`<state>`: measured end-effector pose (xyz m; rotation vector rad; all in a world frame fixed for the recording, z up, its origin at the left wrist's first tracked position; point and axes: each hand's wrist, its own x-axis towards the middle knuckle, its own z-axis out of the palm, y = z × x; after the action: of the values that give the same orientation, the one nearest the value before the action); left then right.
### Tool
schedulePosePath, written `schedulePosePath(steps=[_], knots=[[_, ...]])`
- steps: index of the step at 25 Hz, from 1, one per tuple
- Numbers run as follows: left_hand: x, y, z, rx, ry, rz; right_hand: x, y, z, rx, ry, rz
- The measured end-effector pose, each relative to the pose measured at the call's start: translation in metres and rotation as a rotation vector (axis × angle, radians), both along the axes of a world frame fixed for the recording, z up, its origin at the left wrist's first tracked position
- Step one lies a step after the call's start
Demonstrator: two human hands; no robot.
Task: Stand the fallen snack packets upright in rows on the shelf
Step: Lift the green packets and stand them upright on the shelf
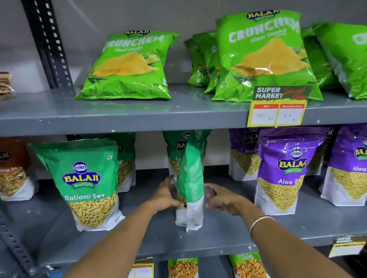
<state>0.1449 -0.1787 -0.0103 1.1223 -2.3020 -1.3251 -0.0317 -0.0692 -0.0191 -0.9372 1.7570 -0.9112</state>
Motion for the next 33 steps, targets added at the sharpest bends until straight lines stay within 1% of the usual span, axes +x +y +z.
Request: schedulePosePath(steps=[2,4,6,9,11,13,15,17,20,22,25,26,28,29,31,33], knots=[[-0.009,0.005,0.005,0.003,0.030,-0.028,0.000,0.007,0.002,0.030,0.022,0.135],[-0.016,0.006,0.004,0.064,0.024,-0.057,0.006,0.010,0.003,-0.022,0.033,0.158],[-0.019,0.005,0.001,0.108,0.022,-0.054,0.009,0.008,-0.004,-0.099,0.090,0.117],[-0.018,-0.002,0.002,0.083,-0.048,-0.058,0.002,0.002,-0.011,-0.133,0.158,0.038],[-0.015,-0.005,0.006,0.055,-0.116,-0.067,-0.008,0.001,-0.009,-0.103,0.191,0.032],[-0.014,-0.007,0.007,0.071,-0.138,-0.034,-0.017,0.003,-0.009,-0.089,0.259,-0.025],[-0.014,-0.009,0.008,0.114,-0.115,-0.016,-0.022,0.006,-0.007,-0.048,0.245,-0.103],[-0.018,-0.013,0.005,0.148,-0.074,0.013,-0.027,0.005,-0.008,-0.009,0.188,-0.150],[-0.024,-0.015,0.003,0.165,0.010,0.074,-0.032,0.007,-0.008,-0.051,0.113,-0.174],[-0.026,-0.015,-0.002,0.109,0.004,0.121,-0.035,0.009,-0.010,-0.094,0.062,-0.124],[-0.026,-0.007,-0.002,-0.071,-0.094,0.207,-0.037,0.009,-0.011,-0.197,-0.002,-0.031],[-0.027,-0.007,-0.005,-0.064,-0.075,0.212,-0.037,0.006,-0.012,-0.230,-0.012,-0.030],[-0.030,-0.005,-0.008,0.014,0.020,0.209,-0.038,0.002,-0.011,-0.263,0.016,-0.033],[-0.030,-0.002,-0.008,0.020,0.036,0.228,-0.039,0.001,-0.009,-0.260,0.040,-0.018],[-0.030,0.003,-0.009,-0.005,0.027,0.281,-0.041,0.000,-0.008,-0.239,0.074,0.009],[-0.030,0.009,-0.010,-0.005,0.039,0.318,-0.043,-0.001,-0.008,-0.167,0.129,0.039]])
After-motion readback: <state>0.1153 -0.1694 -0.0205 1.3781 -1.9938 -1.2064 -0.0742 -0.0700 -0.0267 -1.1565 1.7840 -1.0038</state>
